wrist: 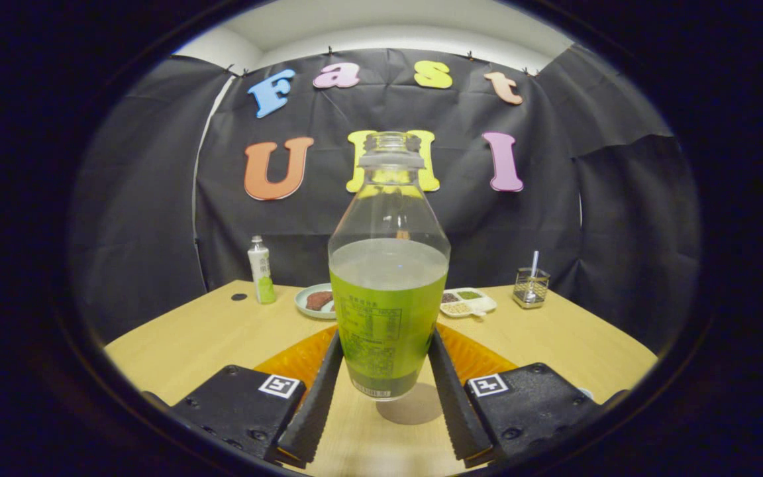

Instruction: Take the bottle from table, then pour the juice into the cup, finally place the bottle on the coaster

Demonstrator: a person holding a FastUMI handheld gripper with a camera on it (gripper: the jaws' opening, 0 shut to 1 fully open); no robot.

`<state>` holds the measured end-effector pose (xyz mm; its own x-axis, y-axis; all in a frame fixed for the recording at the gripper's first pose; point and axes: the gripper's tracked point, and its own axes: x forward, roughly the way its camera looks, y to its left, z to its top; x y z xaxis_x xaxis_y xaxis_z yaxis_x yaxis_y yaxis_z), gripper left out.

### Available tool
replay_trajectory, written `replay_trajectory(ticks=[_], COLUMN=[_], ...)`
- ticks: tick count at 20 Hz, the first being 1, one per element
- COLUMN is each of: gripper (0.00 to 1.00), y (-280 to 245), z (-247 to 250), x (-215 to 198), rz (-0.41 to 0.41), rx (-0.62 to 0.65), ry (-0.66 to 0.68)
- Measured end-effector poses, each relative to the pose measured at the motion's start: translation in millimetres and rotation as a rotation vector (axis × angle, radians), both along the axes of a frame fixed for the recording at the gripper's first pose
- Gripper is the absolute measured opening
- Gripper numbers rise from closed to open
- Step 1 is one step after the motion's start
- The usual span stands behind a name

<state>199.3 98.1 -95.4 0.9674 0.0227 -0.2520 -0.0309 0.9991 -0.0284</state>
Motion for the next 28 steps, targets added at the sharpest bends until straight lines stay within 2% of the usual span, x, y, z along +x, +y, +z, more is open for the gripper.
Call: replay_trajectory(ticks=[11, 28], gripper=[0.79, 0.83], y=[-19, -36], z=[-46, -77], x=[38, 38], rz=[-0.016, -0.039], rx=[-0.017, -0.054], ry=[0.092, 0.206])
